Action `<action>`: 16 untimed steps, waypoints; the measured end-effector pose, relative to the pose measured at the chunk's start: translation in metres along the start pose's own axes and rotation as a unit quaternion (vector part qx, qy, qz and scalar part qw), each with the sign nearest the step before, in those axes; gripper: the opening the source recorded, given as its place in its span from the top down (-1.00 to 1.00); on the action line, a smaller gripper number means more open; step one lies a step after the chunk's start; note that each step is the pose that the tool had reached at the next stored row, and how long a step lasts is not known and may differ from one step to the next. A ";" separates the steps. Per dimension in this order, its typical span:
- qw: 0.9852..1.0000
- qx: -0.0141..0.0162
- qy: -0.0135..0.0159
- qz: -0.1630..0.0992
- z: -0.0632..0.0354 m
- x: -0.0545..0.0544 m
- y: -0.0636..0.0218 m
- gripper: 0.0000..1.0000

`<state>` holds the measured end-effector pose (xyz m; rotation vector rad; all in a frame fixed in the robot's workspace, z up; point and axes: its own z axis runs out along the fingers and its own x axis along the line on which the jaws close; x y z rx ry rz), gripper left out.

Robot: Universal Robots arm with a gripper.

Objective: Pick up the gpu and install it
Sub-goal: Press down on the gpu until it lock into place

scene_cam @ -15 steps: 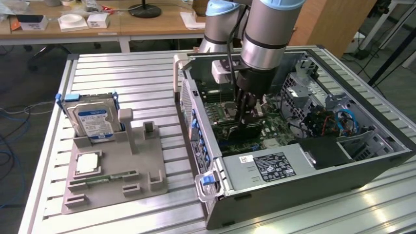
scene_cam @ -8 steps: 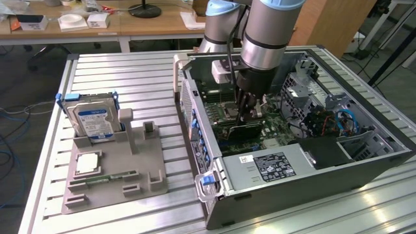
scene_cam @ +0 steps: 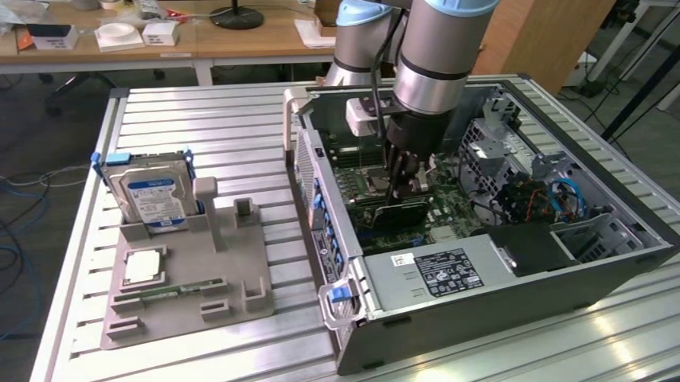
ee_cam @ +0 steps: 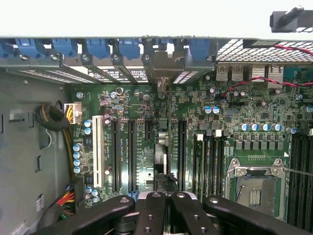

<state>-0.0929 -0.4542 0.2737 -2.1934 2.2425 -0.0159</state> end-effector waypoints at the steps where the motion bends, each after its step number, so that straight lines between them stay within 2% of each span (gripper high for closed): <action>1: 1.000 0.000 0.000 0.000 0.0000 0.000 0.0000 0.79; 7: 1.000 0.000 0.000 0.000 0.0005 0.000 -0.0002 0.79; 13: 1.000 0.000 0.000 0.000 0.0111 0.000 0.0005 0.79; 16: 1.000 0.000 0.000 0.000 0.0131 0.001 0.0020 0.79</action>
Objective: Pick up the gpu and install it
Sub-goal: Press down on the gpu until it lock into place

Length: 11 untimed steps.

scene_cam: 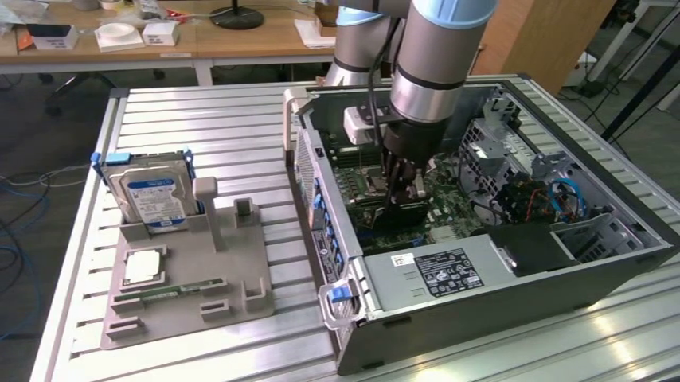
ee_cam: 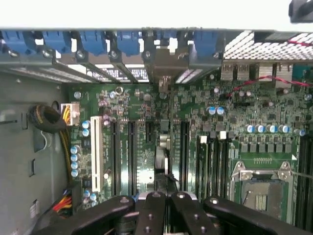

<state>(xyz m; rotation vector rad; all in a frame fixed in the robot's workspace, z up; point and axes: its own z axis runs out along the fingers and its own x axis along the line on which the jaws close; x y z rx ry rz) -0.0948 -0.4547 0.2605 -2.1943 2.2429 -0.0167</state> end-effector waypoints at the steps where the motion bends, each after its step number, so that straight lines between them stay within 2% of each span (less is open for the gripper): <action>1: 1.000 0.000 -0.001 0.000 -0.0005 0.000 0.0000 0.79; 2: 1.000 0.000 -0.002 0.000 -0.0030 0.000 0.0001 0.79; 6: 1.000 0.000 -0.001 0.000 -0.0116 0.000 0.0009 0.79; 8: 1.000 0.000 -0.001 0.000 -0.0127 0.000 0.0012 0.79; 11: 1.000 0.000 -0.001 0.000 -0.0134 0.000 0.0065 0.79</action>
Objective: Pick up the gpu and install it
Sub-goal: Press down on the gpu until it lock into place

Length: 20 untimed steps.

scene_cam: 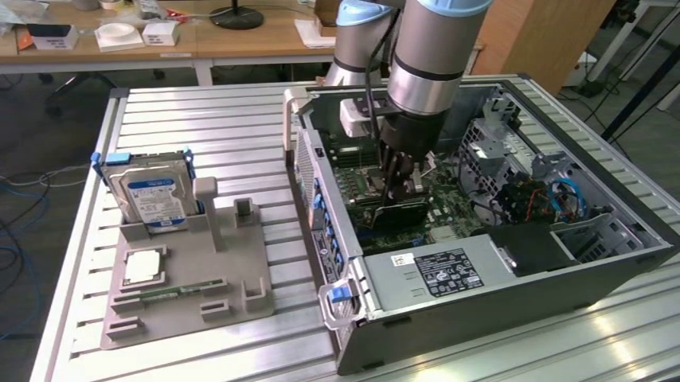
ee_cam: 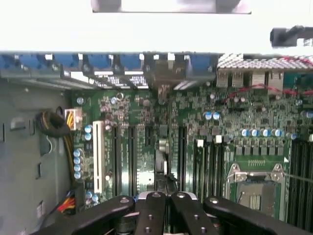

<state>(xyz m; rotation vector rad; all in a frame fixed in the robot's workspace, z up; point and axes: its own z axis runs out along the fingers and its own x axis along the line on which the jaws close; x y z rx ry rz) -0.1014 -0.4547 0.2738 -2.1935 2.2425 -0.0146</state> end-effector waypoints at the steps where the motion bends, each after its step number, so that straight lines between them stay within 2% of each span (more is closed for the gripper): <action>1: 1.000 0.000 0.000 0.000 -0.0002 0.000 0.0024 0.79; 5: 1.000 0.000 0.000 0.000 -0.0026 0.000 0.0148 0.79; 12: 1.000 -0.007 0.000 0.000 -0.0031 0.001 0.0257 0.79; 14: 1.000 -0.010 0.000 0.000 -0.0031 0.001 0.0280 0.79; 15: 1.000 -0.013 0.000 0.000 -0.0032 0.001 0.0284 0.79; 17: 1.000 -0.028 0.001 0.001 -0.0032 0.001 0.0291 0.79; 18: 1.000 -0.031 0.001 0.001 -0.0034 0.001 0.0308 0.79; 20: 0.999 -0.033 0.001 0.001 -0.0051 0.001 0.0352 0.79</action>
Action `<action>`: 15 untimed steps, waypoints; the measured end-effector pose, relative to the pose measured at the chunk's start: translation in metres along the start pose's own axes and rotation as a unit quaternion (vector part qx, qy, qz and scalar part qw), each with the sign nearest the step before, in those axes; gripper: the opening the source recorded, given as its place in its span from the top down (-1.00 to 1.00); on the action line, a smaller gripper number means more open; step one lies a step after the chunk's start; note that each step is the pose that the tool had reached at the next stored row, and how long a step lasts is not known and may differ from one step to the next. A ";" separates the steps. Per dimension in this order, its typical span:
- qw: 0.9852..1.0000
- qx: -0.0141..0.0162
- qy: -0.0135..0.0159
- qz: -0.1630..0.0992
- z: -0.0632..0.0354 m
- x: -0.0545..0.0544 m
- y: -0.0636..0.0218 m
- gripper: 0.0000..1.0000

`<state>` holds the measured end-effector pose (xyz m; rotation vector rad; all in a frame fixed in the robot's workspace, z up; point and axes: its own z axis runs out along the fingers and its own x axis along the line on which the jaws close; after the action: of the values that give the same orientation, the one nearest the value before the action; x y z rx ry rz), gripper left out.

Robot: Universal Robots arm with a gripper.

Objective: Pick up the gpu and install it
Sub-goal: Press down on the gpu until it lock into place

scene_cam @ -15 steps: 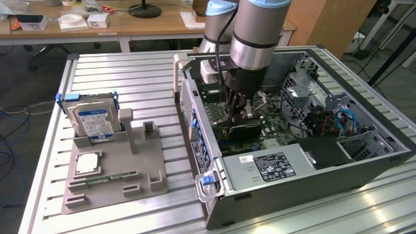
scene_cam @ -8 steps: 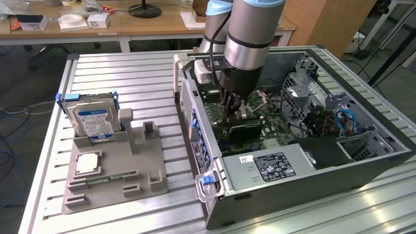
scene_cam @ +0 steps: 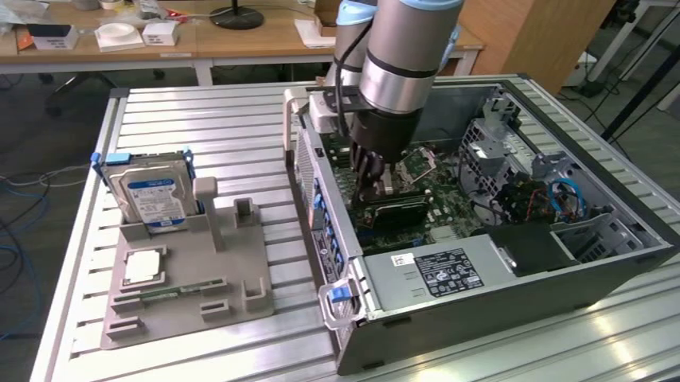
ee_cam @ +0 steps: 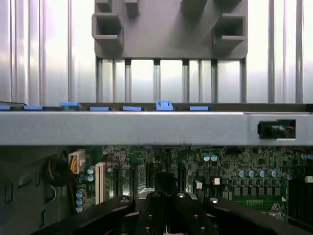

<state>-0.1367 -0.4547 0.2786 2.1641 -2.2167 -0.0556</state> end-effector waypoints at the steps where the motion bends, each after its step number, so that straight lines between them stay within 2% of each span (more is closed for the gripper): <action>1: 1.000 0.000 0.000 0.000 -0.0018 0.000 0.0026 0.79; 4: 1.000 0.000 0.000 0.000 -0.0074 0.000 0.0074 0.79; 5: 1.000 -0.005 -0.001 0.000 -0.0118 0.000 0.0123 0.79; 6: 1.000 -0.008 -0.007 -0.001 -0.0112 0.001 0.0233 0.79; 7: 1.000 -0.008 -0.009 -0.001 -0.0109 0.001 0.0286 0.79; 13: 1.000 -0.008 -0.010 -0.002 -0.0124 0.001 0.0284 0.79; 14: 1.000 -0.007 -0.011 -0.003 -0.0128 0.001 0.0283 0.79; 15: 1.000 -0.004 -0.012 -0.004 -0.0130 0.001 0.0284 0.79</action>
<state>-0.1643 -0.4547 0.2932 2.1796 -2.2169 -0.0913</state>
